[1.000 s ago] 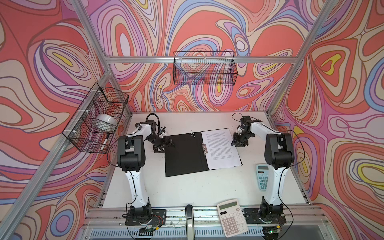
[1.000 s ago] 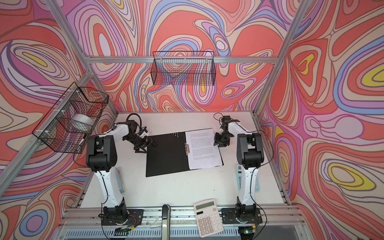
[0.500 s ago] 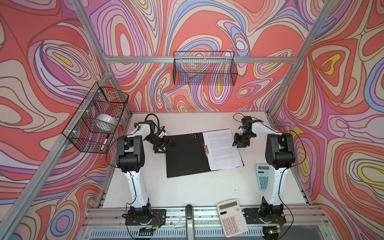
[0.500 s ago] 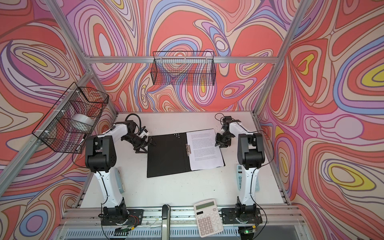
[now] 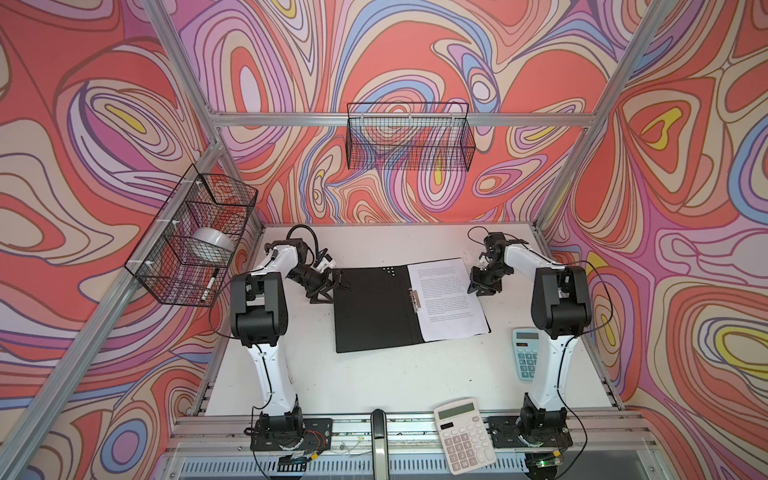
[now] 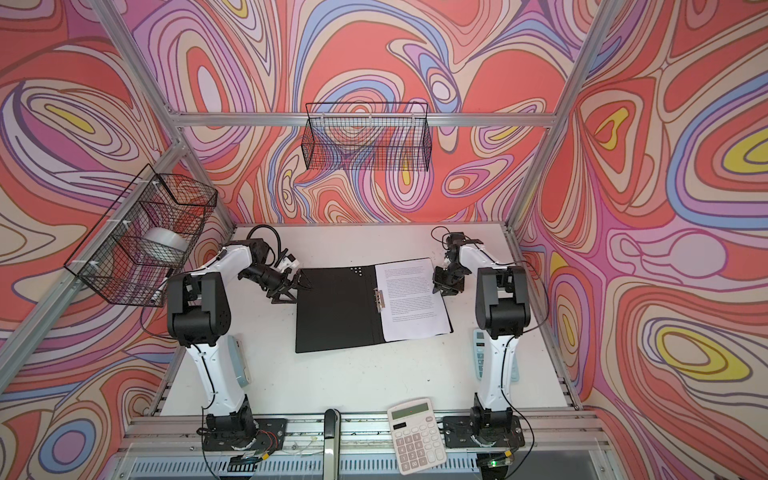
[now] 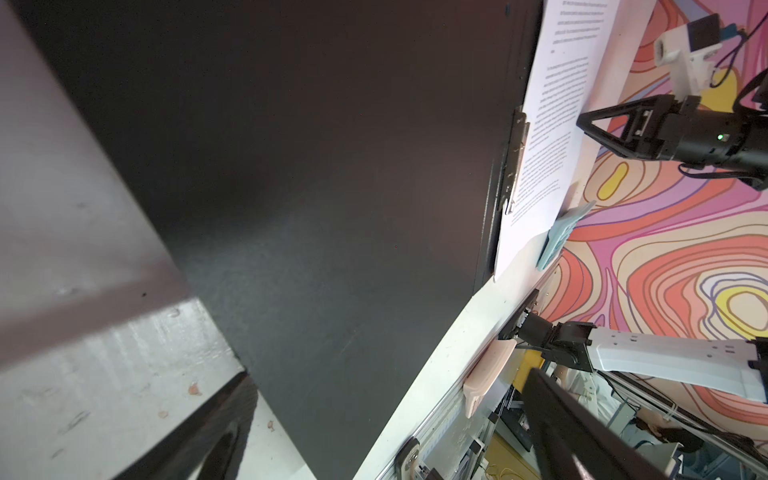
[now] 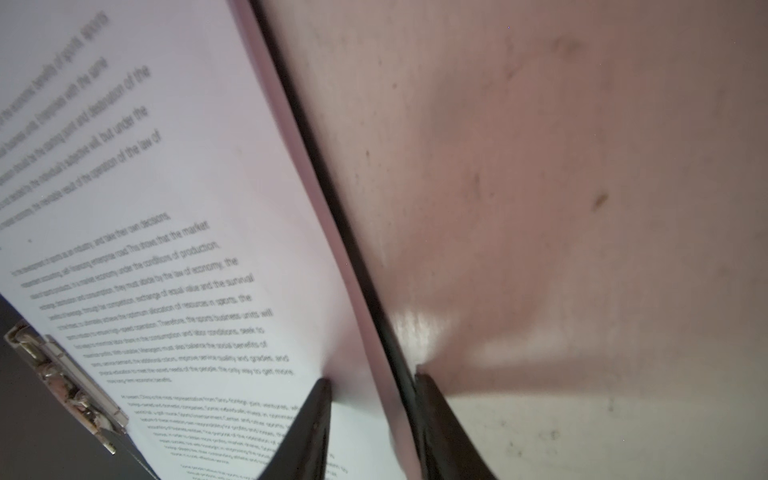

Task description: Put the files into the folder

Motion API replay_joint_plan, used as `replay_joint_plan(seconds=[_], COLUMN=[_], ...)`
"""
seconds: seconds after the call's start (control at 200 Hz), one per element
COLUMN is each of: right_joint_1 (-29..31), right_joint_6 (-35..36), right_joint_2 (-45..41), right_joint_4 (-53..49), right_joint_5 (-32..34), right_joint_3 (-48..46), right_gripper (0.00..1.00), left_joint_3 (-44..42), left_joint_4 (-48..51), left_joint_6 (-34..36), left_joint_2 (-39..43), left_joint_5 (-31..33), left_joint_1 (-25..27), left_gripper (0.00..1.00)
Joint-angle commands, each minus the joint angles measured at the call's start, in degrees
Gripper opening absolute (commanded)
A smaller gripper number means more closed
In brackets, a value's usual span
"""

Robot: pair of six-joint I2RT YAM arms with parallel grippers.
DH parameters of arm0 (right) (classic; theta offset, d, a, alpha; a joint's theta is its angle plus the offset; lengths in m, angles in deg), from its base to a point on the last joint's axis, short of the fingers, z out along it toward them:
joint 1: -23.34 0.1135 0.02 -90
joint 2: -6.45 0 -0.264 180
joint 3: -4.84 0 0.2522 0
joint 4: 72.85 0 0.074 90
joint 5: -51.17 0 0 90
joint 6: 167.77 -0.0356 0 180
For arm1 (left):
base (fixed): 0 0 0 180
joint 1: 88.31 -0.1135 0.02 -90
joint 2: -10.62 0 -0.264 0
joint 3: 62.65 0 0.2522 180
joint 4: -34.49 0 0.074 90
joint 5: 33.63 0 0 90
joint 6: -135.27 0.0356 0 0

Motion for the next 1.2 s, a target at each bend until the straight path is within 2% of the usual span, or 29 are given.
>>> replay_joint_plan(seconds=[0.0, 0.22, 0.801, 1.192], right_joint_1=[2.18, 2.18, 2.29, 2.29], right_joint_6=[-0.11, -0.1, 0.07, -0.19], right_joint_2=[3.55, 3.61, 4.54, 3.8], right_joint_4=[-2.16, -2.03, -0.76, -0.98], right_joint_5=[-6.33, -6.6, -9.2, -9.44], right_joint_3=[-2.25, -2.43, -4.0, -3.73], right_gripper=[0.35, 0.35, 0.35, 0.35], left_joint_3=[2.0, 3.6, 5.28, 6.82], left_joint_4=[4.57, 6.86, 8.25, 10.29], left_joint_6=[4.83, 7.74, 8.71, 9.76], left_joint_2=[0.67, 0.11, -0.93, 0.28], left_joint_5=[-15.0, -16.9, -23.9, -22.75], left_joint_1=[2.41, 2.41, 2.43, 2.41], left_gripper=[0.99, 0.98, 0.98, 0.98])
